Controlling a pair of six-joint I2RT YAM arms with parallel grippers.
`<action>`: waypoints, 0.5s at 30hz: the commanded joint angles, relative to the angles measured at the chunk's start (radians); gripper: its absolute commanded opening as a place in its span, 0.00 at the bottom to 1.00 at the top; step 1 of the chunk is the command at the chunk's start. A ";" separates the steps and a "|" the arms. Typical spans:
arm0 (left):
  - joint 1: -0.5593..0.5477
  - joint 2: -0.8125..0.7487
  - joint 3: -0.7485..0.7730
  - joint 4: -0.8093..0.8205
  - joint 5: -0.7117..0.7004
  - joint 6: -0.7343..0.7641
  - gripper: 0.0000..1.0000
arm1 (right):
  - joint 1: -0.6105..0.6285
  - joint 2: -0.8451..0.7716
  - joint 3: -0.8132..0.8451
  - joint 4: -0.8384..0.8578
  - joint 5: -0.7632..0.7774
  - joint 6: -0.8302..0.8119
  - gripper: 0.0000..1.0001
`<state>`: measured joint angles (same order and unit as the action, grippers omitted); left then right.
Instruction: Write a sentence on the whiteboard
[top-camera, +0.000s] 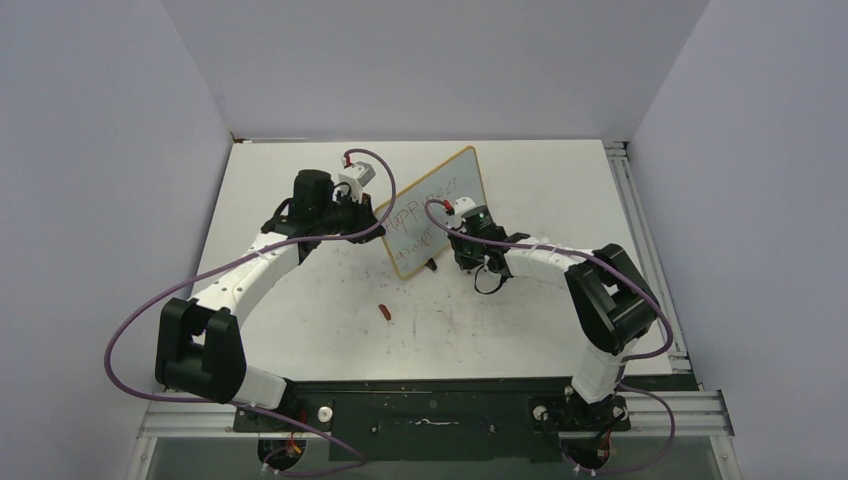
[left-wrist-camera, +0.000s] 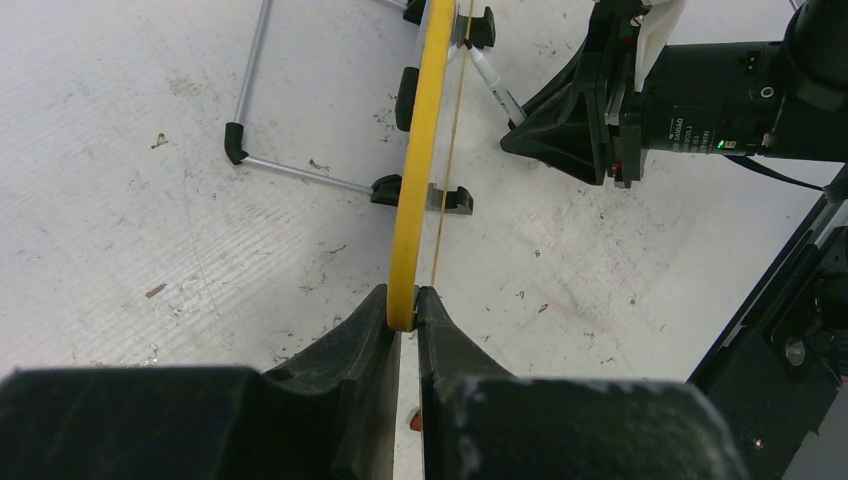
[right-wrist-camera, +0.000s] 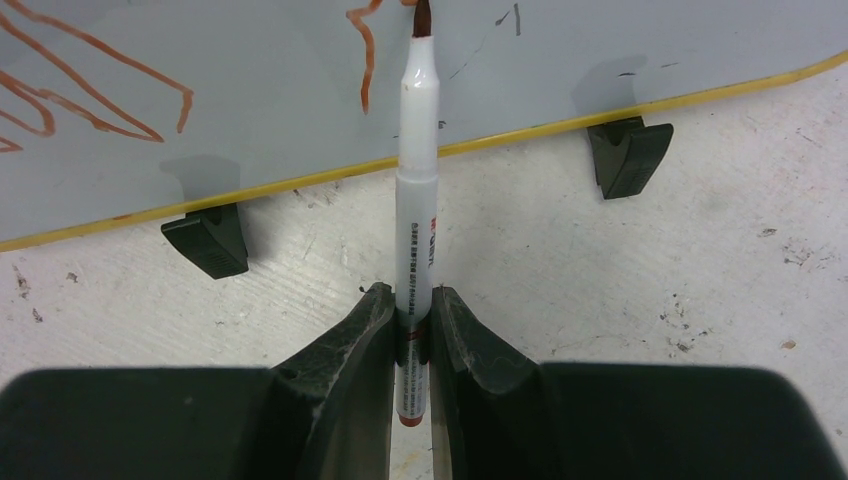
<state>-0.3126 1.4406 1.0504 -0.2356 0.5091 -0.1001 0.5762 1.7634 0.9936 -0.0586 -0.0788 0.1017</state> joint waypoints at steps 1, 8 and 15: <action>-0.005 -0.039 0.025 0.020 0.016 0.013 0.00 | -0.006 0.004 0.008 0.047 -0.003 0.011 0.05; -0.005 -0.040 0.025 0.019 0.016 0.013 0.00 | -0.005 0.007 -0.012 0.039 -0.027 0.012 0.05; -0.005 -0.040 0.025 0.019 0.016 0.013 0.00 | -0.005 -0.005 -0.039 0.029 -0.039 0.021 0.05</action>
<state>-0.3126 1.4399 1.0504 -0.2359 0.5091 -0.1001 0.5755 1.7638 0.9699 -0.0551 -0.1013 0.1131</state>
